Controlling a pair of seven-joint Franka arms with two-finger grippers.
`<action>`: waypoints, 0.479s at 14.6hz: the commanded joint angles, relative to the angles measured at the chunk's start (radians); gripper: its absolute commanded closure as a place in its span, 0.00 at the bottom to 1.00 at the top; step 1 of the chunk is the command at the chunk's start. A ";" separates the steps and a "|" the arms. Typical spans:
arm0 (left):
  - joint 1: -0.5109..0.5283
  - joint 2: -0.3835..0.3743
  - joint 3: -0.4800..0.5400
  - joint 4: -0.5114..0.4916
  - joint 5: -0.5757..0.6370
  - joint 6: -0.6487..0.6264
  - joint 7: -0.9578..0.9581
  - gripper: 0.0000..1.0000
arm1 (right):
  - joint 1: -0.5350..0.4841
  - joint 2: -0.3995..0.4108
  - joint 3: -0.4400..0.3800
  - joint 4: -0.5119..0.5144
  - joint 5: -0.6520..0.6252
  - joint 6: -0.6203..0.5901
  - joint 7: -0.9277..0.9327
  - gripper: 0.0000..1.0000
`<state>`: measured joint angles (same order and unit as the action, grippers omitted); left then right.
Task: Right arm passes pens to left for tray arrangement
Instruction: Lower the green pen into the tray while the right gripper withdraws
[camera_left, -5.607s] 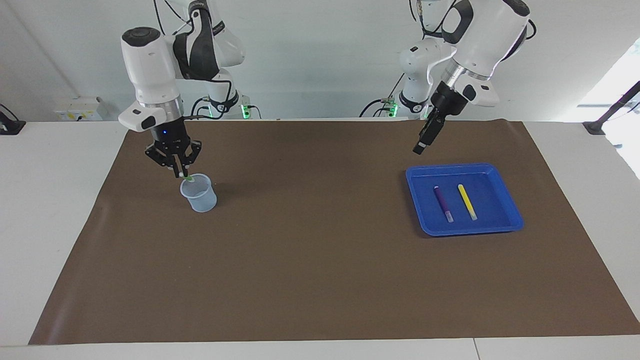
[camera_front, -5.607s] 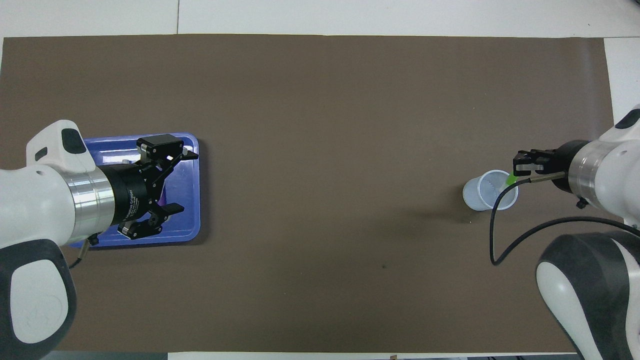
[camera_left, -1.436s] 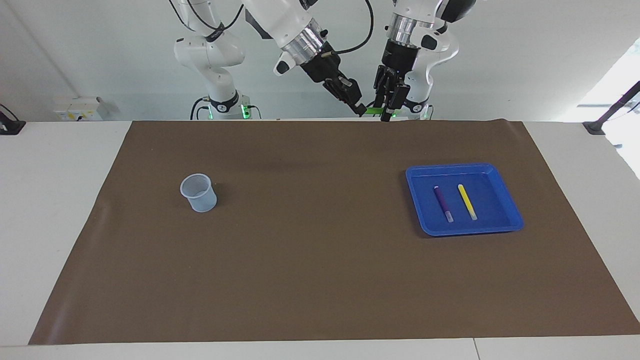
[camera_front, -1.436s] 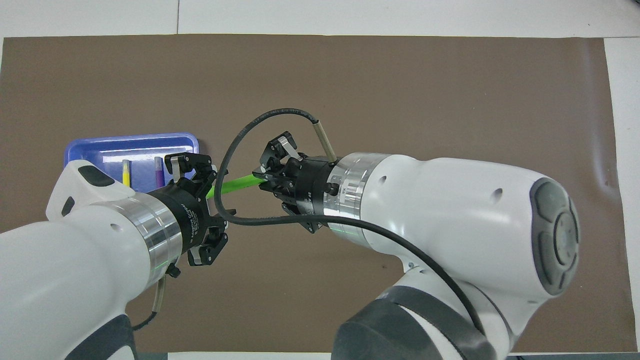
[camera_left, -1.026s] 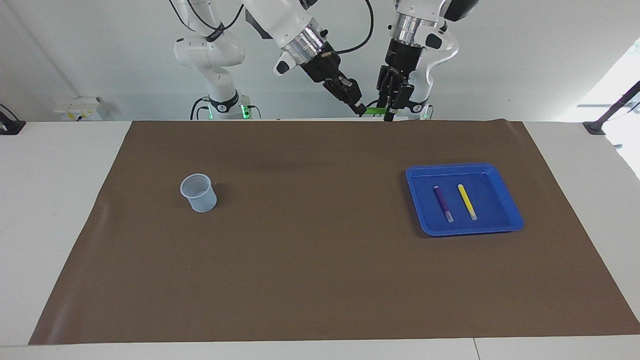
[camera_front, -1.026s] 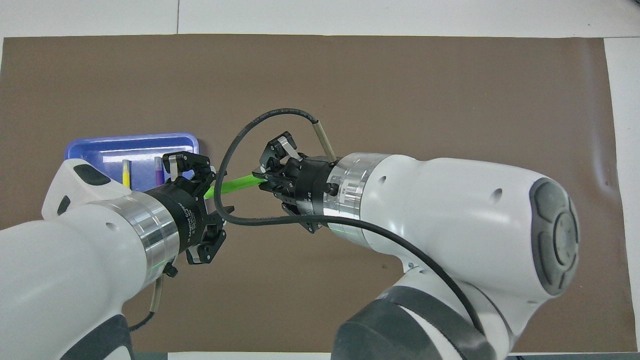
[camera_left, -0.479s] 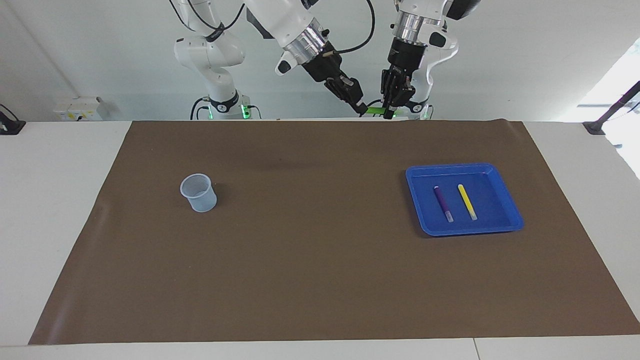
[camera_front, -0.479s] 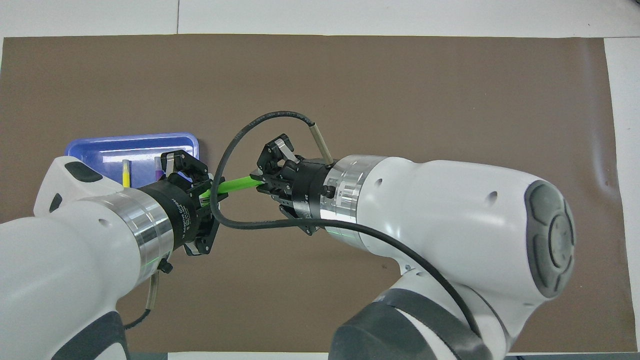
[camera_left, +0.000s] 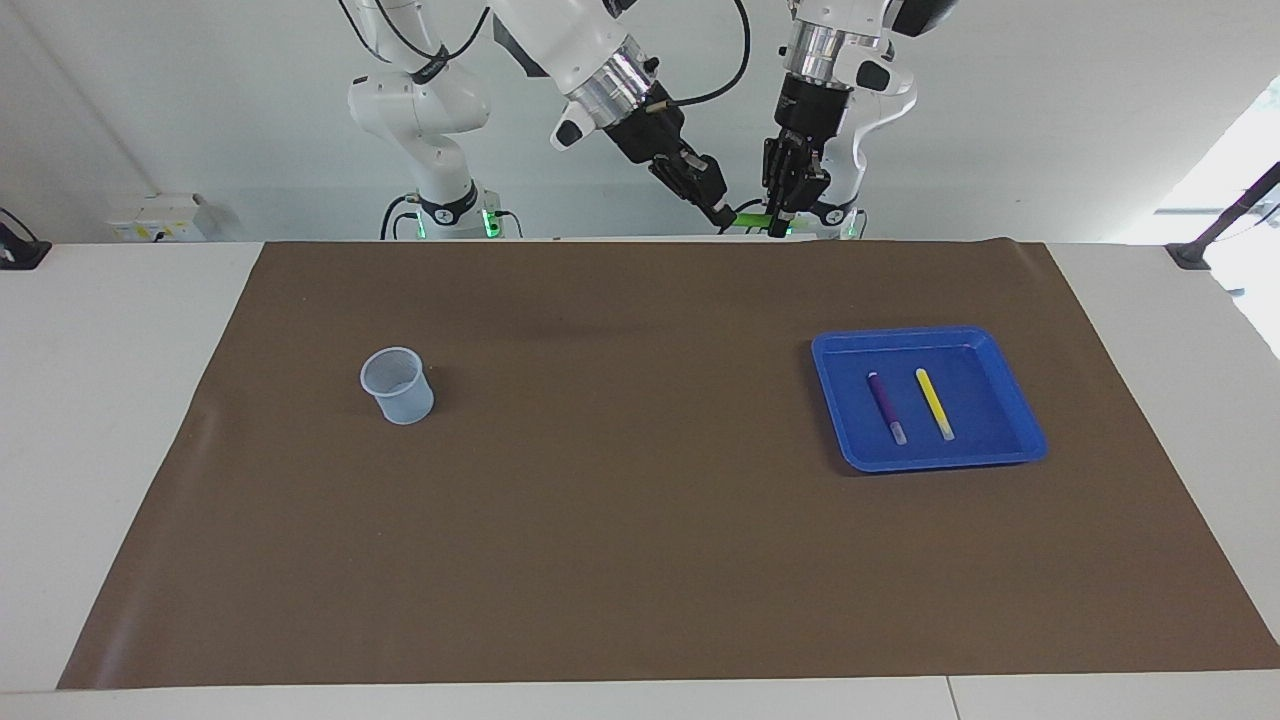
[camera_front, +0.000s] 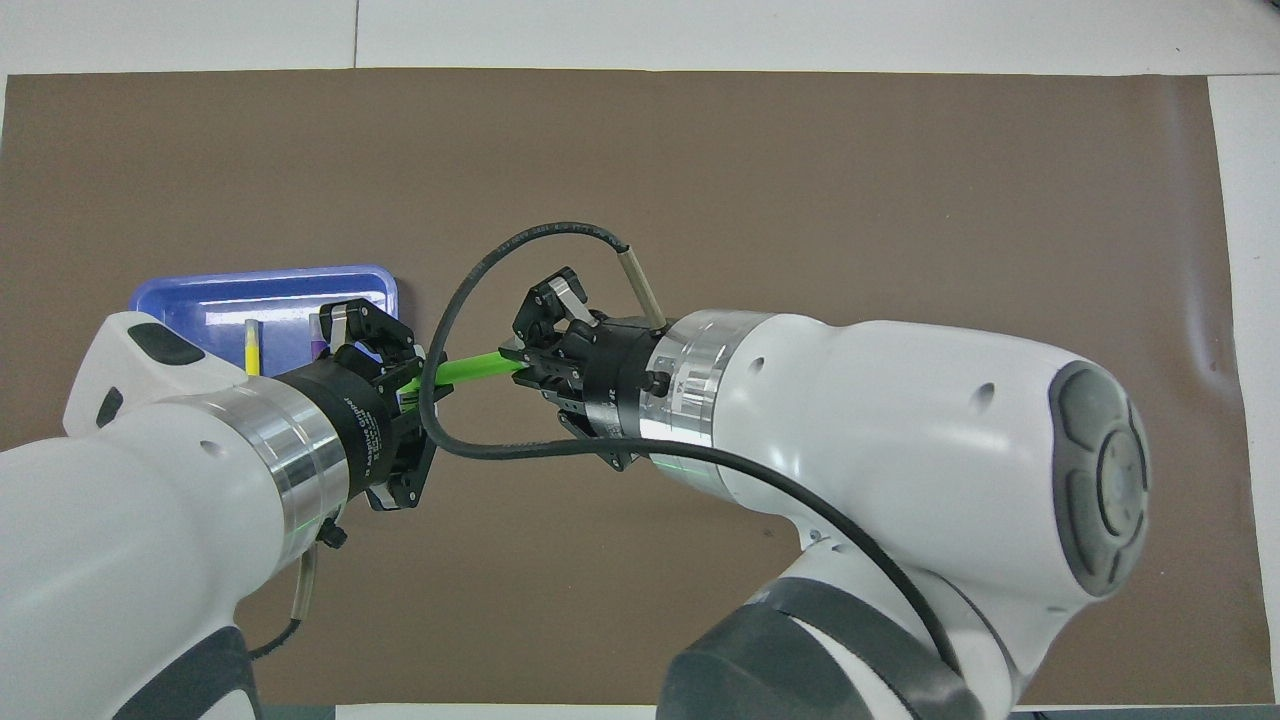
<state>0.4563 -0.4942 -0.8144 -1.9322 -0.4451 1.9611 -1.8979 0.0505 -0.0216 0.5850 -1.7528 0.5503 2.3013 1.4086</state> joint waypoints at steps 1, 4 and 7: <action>0.013 0.003 -0.008 0.021 0.028 -0.021 -0.001 1.00 | -0.015 0.011 0.006 0.006 -0.033 0.003 -0.007 0.00; 0.042 0.006 -0.009 0.021 0.028 -0.019 0.008 1.00 | -0.023 0.012 -0.013 0.003 -0.070 -0.028 -0.052 0.00; 0.076 0.009 -0.006 0.009 0.026 -0.021 0.069 1.00 | -0.024 0.000 -0.095 -0.031 -0.118 -0.106 -0.185 0.00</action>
<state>0.4963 -0.4919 -0.8138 -1.9322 -0.4376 1.9594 -1.8759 0.0434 -0.0124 0.5285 -1.7582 0.4606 2.2382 1.3147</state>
